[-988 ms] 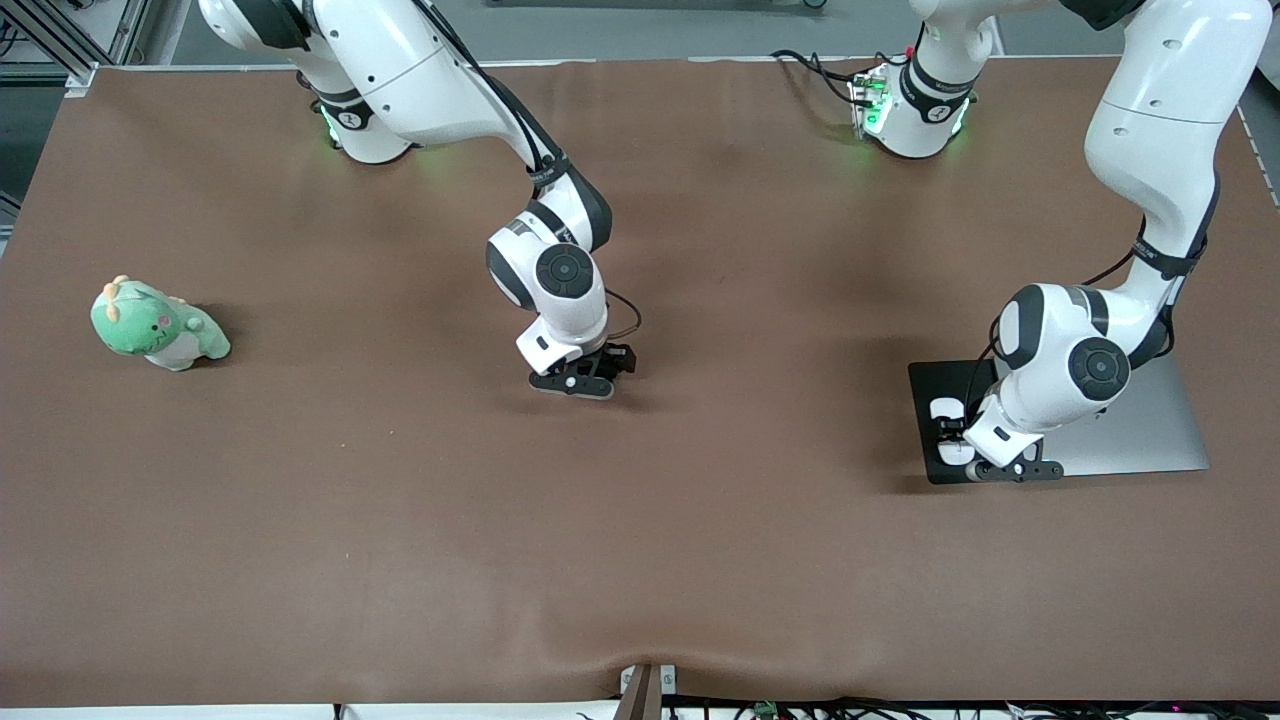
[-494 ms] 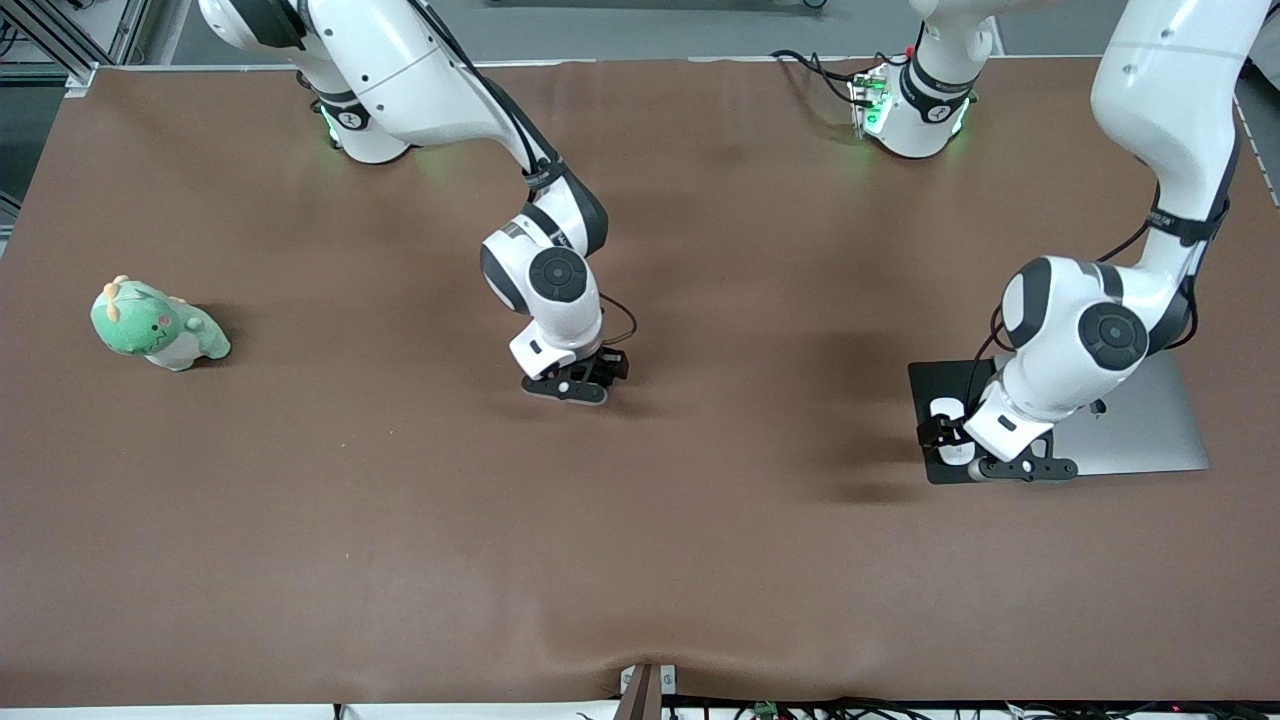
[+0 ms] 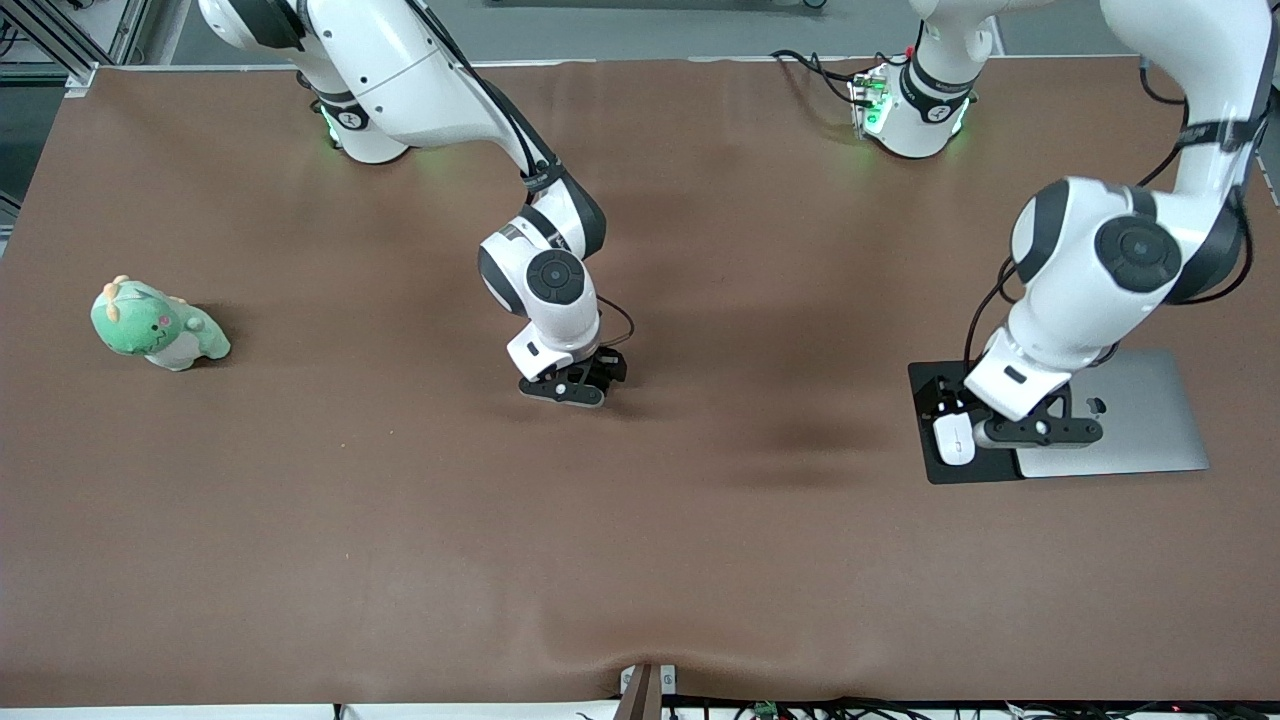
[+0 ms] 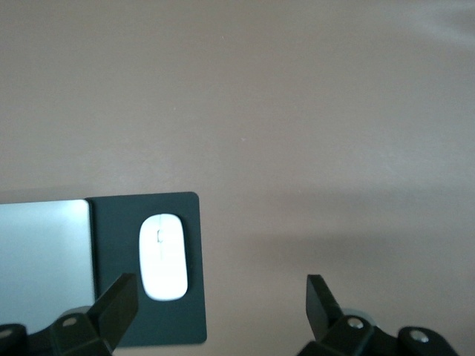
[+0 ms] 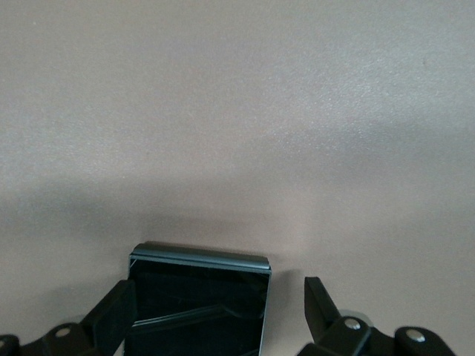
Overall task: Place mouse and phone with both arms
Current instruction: 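Open the left gripper and lift it away from the mouse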
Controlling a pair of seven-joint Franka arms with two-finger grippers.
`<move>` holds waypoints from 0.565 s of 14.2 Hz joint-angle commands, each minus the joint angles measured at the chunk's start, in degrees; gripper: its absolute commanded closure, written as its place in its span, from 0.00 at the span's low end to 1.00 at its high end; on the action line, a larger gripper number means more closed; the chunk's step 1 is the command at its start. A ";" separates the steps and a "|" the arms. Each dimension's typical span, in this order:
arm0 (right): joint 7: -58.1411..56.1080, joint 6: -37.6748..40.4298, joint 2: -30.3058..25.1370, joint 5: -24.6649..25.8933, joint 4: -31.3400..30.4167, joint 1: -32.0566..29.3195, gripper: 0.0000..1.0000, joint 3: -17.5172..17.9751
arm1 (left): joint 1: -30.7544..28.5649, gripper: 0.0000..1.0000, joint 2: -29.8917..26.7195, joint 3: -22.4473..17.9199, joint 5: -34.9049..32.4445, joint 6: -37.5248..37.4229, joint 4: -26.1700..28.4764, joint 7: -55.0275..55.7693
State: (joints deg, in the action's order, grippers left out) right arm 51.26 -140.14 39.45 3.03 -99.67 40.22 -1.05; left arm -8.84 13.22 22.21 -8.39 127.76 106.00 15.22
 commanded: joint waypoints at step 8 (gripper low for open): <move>0.86 -1.45 0.54 0.75 0.09 -0.40 0.00 0.70 | -0.65 0.00 -5.30 3.89 3.55 -25.71 -17.50 0.07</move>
State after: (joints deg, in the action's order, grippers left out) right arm 51.26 -140.77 39.59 3.18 -99.70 40.22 -1.00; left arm -8.92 8.93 25.27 -6.32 104.58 90.05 15.24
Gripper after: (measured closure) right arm 0.000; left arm 0.000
